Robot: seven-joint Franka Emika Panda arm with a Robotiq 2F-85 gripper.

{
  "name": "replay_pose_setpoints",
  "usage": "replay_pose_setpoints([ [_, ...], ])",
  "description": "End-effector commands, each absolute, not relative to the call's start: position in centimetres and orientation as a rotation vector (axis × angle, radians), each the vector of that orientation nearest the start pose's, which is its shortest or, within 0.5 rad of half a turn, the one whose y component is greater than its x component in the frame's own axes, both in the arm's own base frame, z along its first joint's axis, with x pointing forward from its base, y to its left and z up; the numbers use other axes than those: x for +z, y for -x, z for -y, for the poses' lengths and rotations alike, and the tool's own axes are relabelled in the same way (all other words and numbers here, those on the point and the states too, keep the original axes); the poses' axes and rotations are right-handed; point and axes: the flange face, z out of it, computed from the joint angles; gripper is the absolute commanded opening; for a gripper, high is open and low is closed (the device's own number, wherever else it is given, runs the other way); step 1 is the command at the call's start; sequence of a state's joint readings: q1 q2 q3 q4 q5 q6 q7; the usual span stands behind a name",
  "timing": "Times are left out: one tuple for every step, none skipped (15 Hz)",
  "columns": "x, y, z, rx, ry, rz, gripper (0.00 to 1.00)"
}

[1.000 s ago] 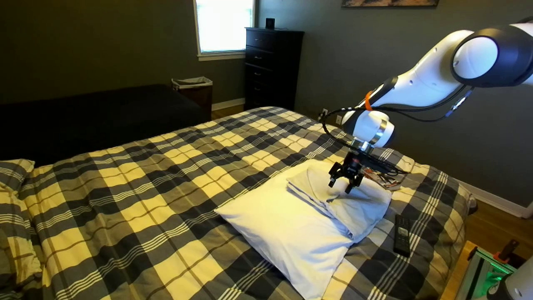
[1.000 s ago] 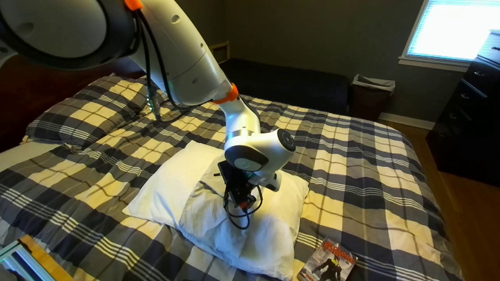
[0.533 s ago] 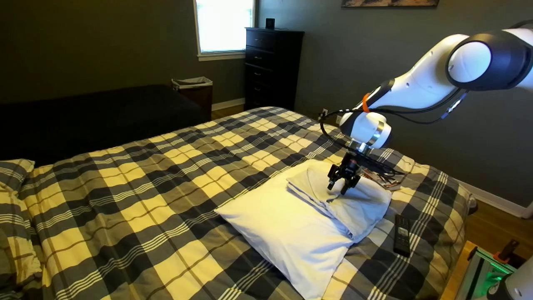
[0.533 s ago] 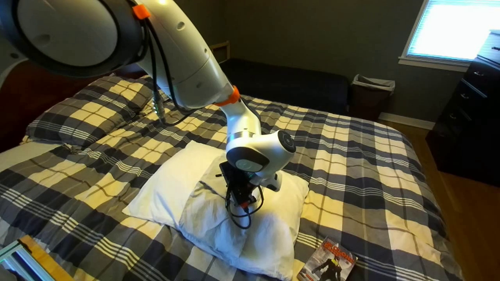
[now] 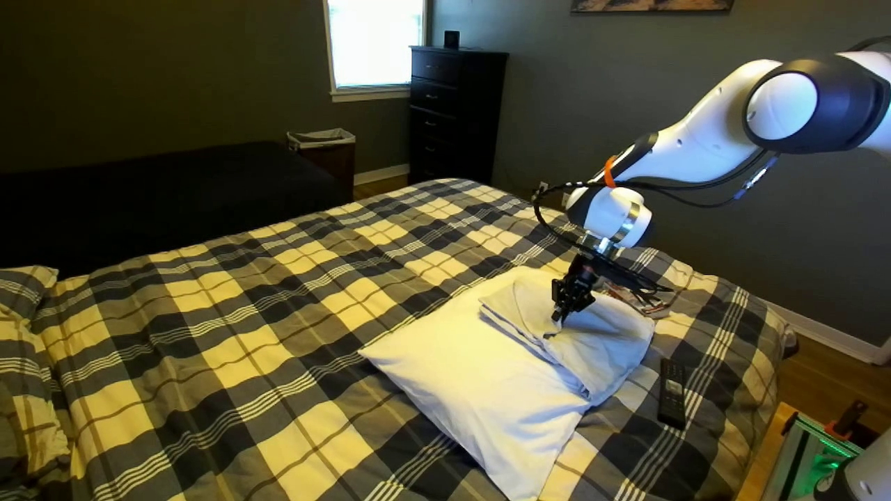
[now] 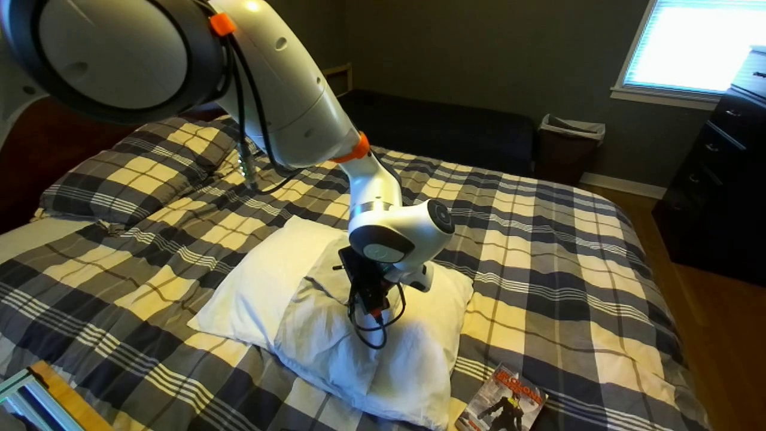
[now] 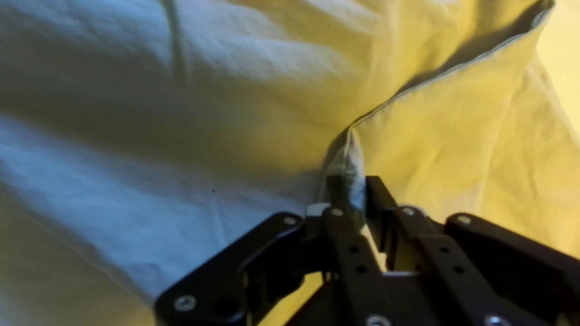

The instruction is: Unfold the left corner of the towel

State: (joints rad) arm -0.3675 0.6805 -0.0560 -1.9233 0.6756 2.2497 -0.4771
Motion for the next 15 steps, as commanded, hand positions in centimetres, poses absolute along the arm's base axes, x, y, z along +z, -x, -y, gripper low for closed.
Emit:
replay_pose_setpoints([
  [11.5, -54.4, 22.3, 0.119, 2.529, -0.609, 0.00],
  [11.8, -54.7, 22.1, 0.110, 2.521, -0.604, 0.00],
  [12.0, -55.0, 22.0, 0.097, 2.514, -0.601, 0.00],
  [12.3, -55.2, 21.7, 0.085, 2.505, -0.596, 0.01],
  [12.8, -55.5, 21.4, 0.070, 2.499, -0.587, 0.01],
  [13.2, -55.9, 21.2, 0.057, 2.495, -0.578, 0.01],
  [13.7, -56.3, 20.8, 0.040, 2.491, -0.565, 0.01],
  [14.3, -56.7, 20.4, 0.023, 2.490, -0.547, 0.01],
  [14.7, -57.2, 19.9, 0.006, 2.488, -0.528, 0.01],
  [15.3, -57.6, 19.5, -0.006, 2.489, -0.511, 0.01],
  [15.6, -58.1, 19.0, -0.020, 2.490, -0.489, 0.01],
  [16.0, -58.5, 18.6, -0.031, 2.501, -0.467, 0.01],
  [16.5, -58.9, 18.1, -0.034, 2.502, -0.441, 0.01],
  [16.9, -59.3, 17.7, -0.043, 2.511, -0.422, 0.01],
  [17.2, -59.8, 17.1, -0.049, 2.513, -0.400, 0.01],
])
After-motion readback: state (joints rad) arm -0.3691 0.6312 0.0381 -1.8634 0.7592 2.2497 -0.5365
